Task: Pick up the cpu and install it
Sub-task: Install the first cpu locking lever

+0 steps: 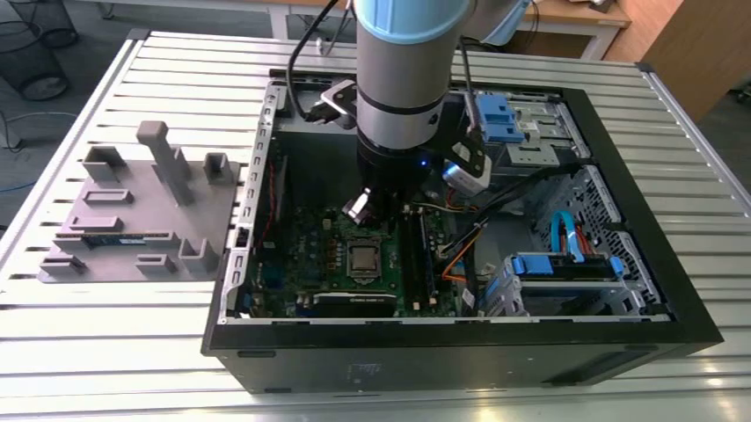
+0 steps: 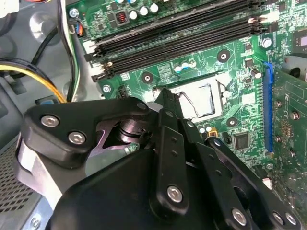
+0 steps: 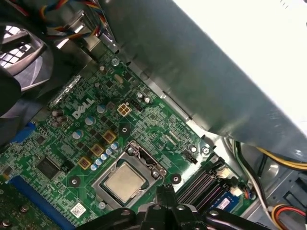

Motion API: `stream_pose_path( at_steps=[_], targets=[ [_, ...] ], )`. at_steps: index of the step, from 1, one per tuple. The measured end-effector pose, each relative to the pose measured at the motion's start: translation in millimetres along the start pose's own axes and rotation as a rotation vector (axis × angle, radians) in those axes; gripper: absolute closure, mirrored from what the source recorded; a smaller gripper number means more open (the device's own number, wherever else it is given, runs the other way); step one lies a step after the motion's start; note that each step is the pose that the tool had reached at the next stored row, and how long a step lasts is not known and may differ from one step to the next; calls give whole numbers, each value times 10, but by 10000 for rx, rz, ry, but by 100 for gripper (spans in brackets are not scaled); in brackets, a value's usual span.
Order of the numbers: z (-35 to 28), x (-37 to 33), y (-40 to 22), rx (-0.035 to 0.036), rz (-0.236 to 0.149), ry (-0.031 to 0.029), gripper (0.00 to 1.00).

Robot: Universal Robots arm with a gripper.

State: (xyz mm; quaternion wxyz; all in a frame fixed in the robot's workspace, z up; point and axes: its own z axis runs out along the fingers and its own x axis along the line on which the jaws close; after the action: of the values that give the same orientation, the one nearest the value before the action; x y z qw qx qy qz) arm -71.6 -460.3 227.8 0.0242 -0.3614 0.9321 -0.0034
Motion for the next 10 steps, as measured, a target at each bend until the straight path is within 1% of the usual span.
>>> stream_pose_path(
  at_steps=[5, 8, 10],
  targets=[
    [44, 4, 3, 151, 318, 133, 89],
    [44, 7, 5, 156, 333, 139, 89],
    [49, 25, 22, 156, 339, 138, 89]
  ],
)
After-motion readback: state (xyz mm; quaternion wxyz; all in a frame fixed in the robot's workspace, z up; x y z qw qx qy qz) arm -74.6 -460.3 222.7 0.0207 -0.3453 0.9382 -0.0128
